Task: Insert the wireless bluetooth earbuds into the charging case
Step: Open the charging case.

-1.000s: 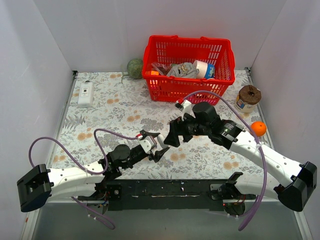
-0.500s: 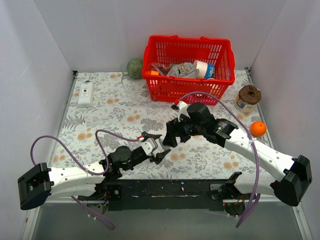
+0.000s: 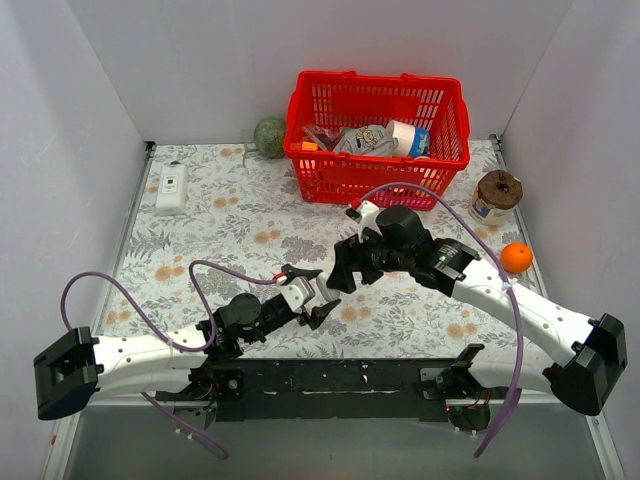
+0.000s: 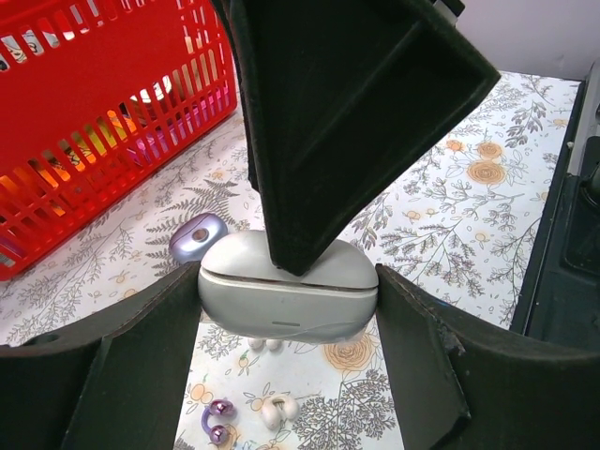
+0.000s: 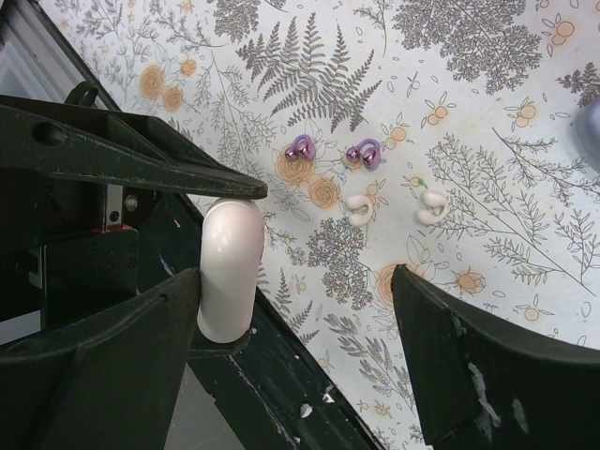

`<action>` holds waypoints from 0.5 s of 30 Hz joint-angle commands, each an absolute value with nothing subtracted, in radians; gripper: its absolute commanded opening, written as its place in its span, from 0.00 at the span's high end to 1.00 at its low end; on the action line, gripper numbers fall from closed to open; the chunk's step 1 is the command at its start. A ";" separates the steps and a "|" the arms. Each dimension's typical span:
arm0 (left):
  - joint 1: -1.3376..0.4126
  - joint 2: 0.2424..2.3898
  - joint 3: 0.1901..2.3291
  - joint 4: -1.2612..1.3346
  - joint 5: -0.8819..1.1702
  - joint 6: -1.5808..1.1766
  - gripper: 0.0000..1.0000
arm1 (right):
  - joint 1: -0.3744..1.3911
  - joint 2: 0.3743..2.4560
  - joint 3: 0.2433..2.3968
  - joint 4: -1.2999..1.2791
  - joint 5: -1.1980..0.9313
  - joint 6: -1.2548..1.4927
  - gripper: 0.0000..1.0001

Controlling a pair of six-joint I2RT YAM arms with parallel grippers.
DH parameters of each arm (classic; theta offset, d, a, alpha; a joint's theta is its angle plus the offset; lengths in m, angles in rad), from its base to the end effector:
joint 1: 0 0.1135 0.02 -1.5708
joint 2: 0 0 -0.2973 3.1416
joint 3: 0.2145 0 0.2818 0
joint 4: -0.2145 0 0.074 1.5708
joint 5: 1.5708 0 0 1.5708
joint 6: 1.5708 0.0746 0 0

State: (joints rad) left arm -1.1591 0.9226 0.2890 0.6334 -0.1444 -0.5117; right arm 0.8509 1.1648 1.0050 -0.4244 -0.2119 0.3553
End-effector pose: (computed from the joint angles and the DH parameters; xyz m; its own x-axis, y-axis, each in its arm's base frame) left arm 0.1082 -0.2209 0.2358 -0.4159 -0.2583 -0.8719 0.7405 0.4603 -0.4896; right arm 0.1903 0.2408 0.3210 -0.6369 -0.2104 -0.7417 -0.6711 0.6249 0.3989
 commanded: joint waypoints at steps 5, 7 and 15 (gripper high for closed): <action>-1.169 0.876 0.302 0.647 -0.173 -0.494 1.00 | 0.821 1.124 0.992 -0.468 -0.161 0.342 0.12; -1.169 0.873 0.301 0.647 -0.178 -0.497 1.00 | 0.816 1.118 0.988 -0.471 -0.156 0.344 0.12; -1.170 0.871 0.301 0.641 -0.178 -0.500 1.00 | 0.787 1.062 0.982 -0.427 -0.222 0.348 0.10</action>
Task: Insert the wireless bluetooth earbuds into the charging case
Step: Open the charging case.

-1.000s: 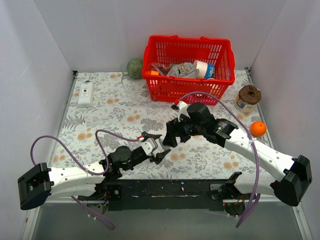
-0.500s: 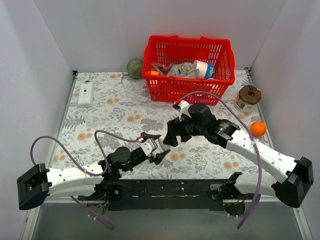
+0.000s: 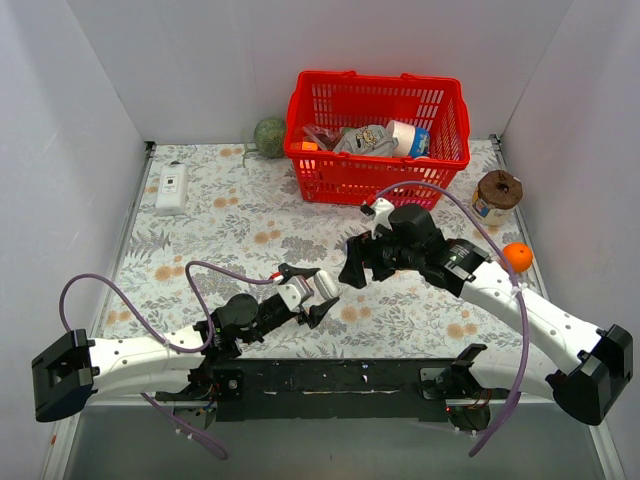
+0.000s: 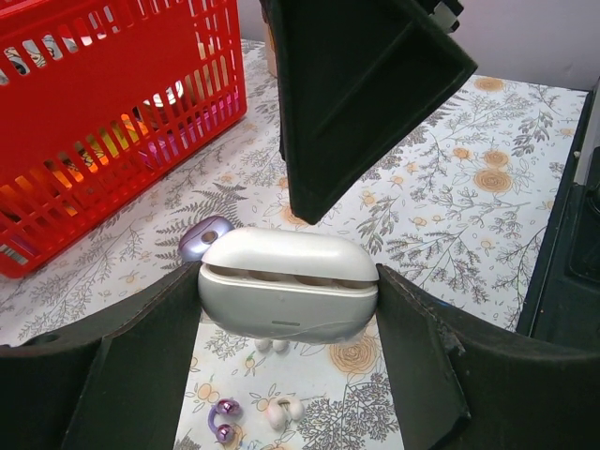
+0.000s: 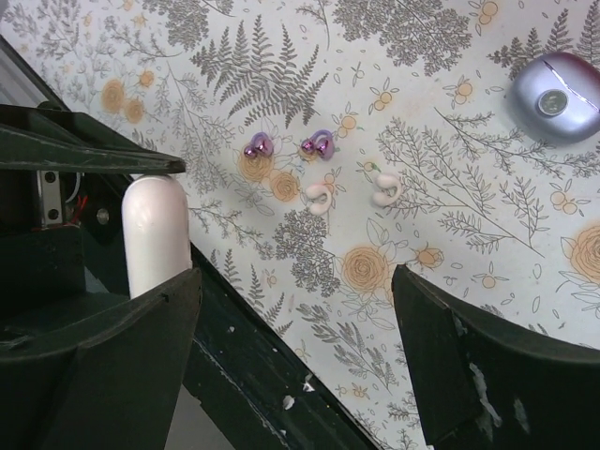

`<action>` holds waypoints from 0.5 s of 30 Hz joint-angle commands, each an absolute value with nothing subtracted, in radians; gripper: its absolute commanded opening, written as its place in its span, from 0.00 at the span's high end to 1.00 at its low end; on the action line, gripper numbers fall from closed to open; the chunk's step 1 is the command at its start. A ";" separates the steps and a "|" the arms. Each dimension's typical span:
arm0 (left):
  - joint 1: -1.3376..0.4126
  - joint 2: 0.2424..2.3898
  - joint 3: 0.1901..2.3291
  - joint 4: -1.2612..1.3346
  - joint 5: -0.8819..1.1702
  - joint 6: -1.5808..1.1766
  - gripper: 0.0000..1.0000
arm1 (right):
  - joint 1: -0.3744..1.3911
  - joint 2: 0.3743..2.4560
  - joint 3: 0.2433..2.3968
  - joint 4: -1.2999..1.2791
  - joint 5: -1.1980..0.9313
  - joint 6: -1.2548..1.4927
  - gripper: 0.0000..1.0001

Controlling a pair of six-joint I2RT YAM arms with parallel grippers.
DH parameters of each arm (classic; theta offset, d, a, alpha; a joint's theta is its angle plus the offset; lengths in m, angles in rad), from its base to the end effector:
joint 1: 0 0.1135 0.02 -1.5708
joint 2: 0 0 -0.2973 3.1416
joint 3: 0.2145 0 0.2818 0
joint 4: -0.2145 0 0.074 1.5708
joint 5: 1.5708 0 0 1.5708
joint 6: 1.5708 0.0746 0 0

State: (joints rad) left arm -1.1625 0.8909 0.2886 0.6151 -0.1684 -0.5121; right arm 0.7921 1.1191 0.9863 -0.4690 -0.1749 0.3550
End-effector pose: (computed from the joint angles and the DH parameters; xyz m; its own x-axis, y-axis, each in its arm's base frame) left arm 0.1074 -0.2167 0.2400 -0.4063 -0.2774 -0.8706 0.7332 0.4695 -0.4918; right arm 0.1963 0.2174 0.3205 -0.6515 -0.1729 -0.7387 -0.6135 0.6929 0.3789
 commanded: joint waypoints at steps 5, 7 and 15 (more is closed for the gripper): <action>-1.172 0.891 0.304 0.647 -0.178 -0.499 1.00 | 0.816 1.060 1.022 -0.382 -0.264 0.353 0.02; -1.172 0.899 0.307 0.650 -0.175 -0.499 1.00 | 0.833 1.078 1.043 -0.388 -0.258 0.347 0.02; -1.177 0.925 0.322 0.661 -0.169 -0.495 1.00 | 0.885 1.161 1.049 -0.431 -0.212 0.321 0.02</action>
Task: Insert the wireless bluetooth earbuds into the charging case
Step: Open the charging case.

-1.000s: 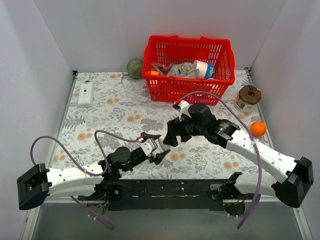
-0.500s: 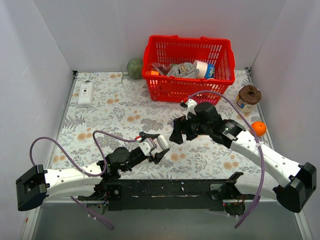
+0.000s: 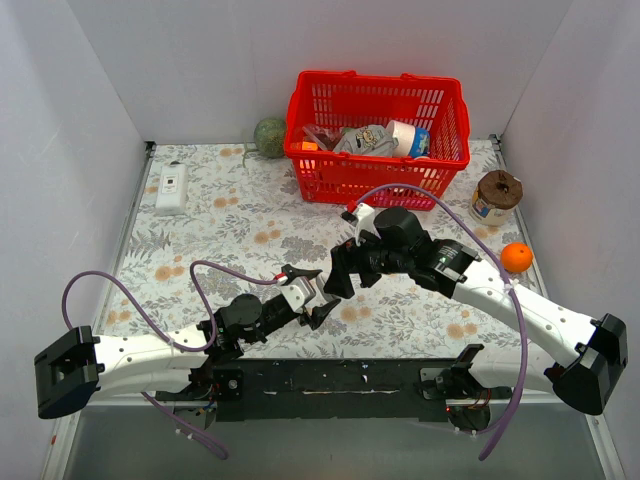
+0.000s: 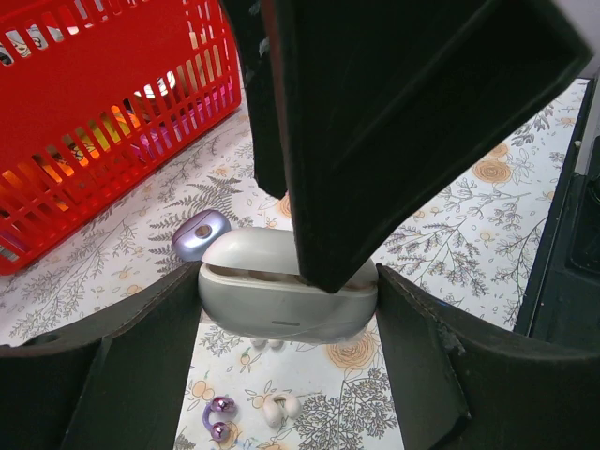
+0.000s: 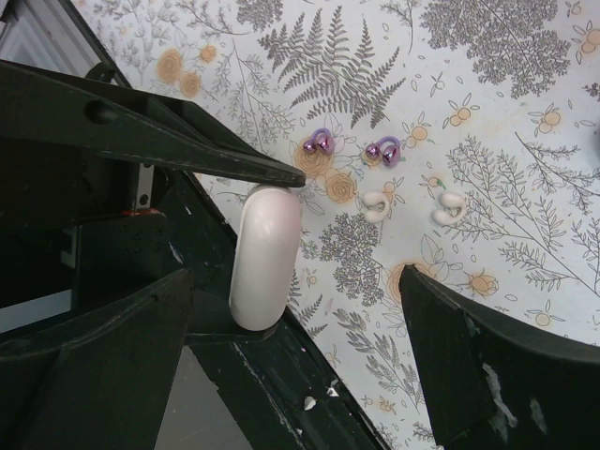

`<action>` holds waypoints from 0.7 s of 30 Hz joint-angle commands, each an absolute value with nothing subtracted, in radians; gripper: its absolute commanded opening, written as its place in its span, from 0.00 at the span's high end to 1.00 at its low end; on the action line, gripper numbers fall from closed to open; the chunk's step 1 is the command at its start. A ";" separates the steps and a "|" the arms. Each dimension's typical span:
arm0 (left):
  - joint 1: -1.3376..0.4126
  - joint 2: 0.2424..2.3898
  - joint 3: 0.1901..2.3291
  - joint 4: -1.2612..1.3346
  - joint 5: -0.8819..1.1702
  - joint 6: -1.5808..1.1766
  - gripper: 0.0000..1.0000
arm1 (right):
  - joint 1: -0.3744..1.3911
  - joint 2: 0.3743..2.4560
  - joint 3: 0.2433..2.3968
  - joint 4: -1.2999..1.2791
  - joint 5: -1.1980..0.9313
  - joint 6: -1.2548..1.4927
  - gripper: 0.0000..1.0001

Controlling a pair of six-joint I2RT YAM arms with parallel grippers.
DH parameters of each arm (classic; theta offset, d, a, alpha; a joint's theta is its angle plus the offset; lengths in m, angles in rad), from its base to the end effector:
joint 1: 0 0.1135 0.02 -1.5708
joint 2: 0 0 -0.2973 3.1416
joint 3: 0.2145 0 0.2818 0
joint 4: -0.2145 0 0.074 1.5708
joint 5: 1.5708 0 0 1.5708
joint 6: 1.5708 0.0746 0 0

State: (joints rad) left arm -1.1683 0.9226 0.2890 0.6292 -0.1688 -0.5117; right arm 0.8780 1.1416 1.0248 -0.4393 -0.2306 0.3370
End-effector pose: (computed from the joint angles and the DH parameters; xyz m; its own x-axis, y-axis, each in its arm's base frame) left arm 0.1077 -0.2209 0.2352 -0.4134 -0.2612 -0.8723 0.7326 0.4734 -0.4890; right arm 0.1793 0.2427 0.3339 -0.6069 -0.2271 -0.7617 -0.7125 0.5802 0.3947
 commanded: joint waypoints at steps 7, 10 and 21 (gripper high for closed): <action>-1.183 0.917 0.327 0.650 -0.169 -0.492 1.00 | 0.881 1.166 1.035 -0.454 -0.160 0.331 0.04; -1.186 0.908 0.324 0.649 -0.175 -0.494 1.00 | 0.873 1.155 1.032 -0.459 -0.143 0.339 0.05; -1.190 0.885 0.319 0.630 -0.189 -0.491 1.00 | 0.853 1.127 1.029 -0.469 -0.117 0.351 0.08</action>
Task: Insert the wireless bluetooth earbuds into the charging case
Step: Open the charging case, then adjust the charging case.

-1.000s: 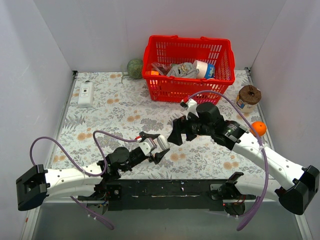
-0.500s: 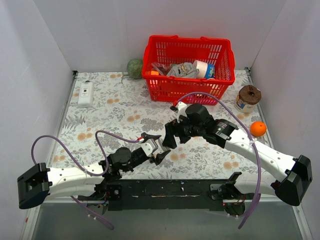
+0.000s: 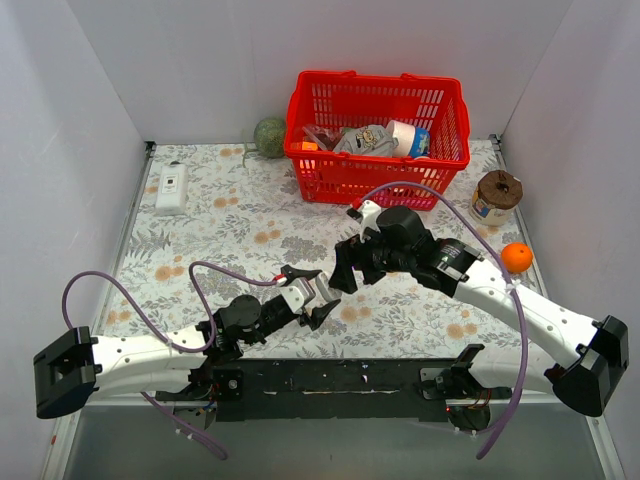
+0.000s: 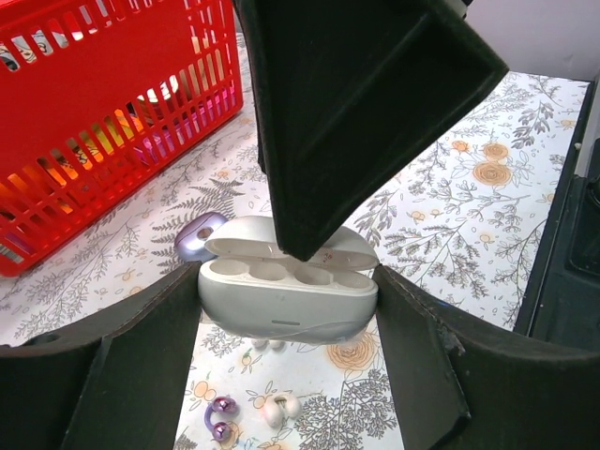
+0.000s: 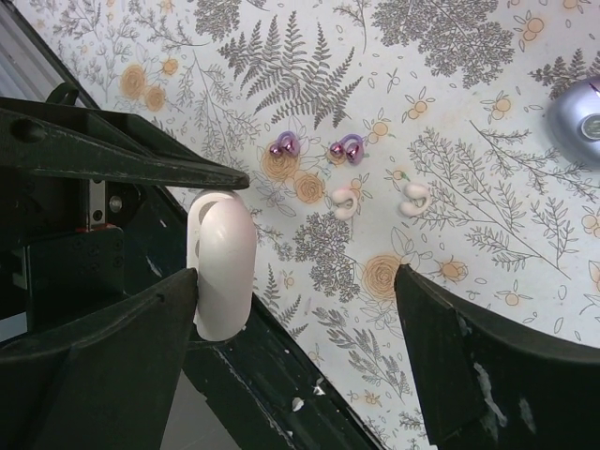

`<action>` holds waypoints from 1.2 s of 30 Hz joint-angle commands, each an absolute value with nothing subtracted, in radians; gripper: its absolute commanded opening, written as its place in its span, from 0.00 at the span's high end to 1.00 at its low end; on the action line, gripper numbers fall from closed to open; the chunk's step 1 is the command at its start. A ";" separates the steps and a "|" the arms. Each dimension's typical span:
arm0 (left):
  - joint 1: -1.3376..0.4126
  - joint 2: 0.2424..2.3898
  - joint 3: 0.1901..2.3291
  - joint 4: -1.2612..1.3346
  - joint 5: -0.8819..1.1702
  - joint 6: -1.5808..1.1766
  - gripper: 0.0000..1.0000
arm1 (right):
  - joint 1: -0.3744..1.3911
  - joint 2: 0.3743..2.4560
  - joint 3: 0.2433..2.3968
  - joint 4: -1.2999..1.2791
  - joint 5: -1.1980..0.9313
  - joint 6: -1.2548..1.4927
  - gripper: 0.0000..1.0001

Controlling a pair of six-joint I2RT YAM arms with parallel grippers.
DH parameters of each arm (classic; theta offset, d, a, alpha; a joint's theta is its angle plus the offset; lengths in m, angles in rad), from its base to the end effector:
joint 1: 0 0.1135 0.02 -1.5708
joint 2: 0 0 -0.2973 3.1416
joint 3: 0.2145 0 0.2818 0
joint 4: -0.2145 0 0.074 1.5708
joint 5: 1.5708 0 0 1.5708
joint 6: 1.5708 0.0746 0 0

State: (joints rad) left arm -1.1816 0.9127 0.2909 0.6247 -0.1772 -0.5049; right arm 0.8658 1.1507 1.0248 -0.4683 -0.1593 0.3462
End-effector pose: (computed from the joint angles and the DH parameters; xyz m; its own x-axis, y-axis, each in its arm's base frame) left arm 0.1049 -0.2211 0.2375 -0.4072 -0.2619 -0.8750 0.7391 0.4683 -0.4842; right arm 0.1866 0.2375 0.3272 -0.6253 -0.2179 -0.7493 -0.6644 0.6524 0.3647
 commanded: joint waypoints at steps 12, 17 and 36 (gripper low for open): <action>-1.192 0.880 0.314 0.630 -0.195 -0.491 1.00 | 0.839 1.065 1.022 -0.416 -0.143 0.361 0.11; -1.193 0.888 0.314 0.643 -0.196 -0.491 1.00 | 0.839 1.058 1.028 -0.368 -0.224 0.353 0.11; -1.198 0.910 0.334 0.660 -0.186 -0.483 1.00 | 0.841 1.149 1.000 -0.365 -0.299 0.345 0.39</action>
